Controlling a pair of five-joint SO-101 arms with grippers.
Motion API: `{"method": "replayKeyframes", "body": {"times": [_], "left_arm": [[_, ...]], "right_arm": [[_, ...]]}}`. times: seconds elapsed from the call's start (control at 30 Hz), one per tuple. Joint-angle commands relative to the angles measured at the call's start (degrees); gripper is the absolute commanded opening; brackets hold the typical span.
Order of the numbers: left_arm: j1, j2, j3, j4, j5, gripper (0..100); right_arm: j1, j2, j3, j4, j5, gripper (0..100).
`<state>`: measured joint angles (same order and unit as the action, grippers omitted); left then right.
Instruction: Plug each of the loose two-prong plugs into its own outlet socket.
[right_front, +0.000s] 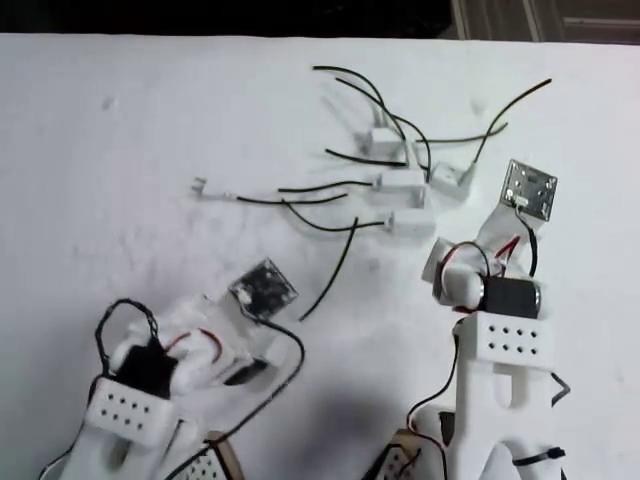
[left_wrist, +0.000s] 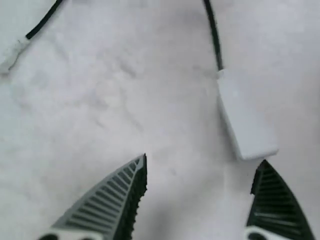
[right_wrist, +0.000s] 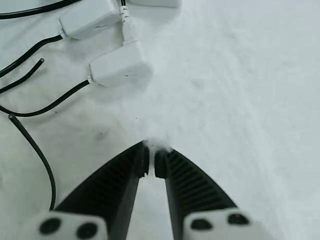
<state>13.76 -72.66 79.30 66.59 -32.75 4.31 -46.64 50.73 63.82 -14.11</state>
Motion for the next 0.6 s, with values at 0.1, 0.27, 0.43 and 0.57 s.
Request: {"method": "replayKeyframes", "body": {"times": [0.1, 0.27, 0.43, 0.57], "left_arm": [[-11.6, 4.7, 2.7, -7.9, -6.2, 33], [-15.4, 4.7, -0.6, -8.5, -6.1, 33], [-13.1, 4.6, -6.9, -4.3, -0.9, 33], [-6.4, 4.6, -13.4, 3.2, 4.0, 33]], "right_arm": [[0.3, 0.1, -0.4, -0.7, -0.3, 2.0], [0.3, 0.1, -0.4, -0.7, -0.3, 2.0], [0.3, 0.1, -0.3, -0.7, -0.4, 2.0], [0.2, 0.1, 0.7, -1.6, -0.4, 2.0]]}}
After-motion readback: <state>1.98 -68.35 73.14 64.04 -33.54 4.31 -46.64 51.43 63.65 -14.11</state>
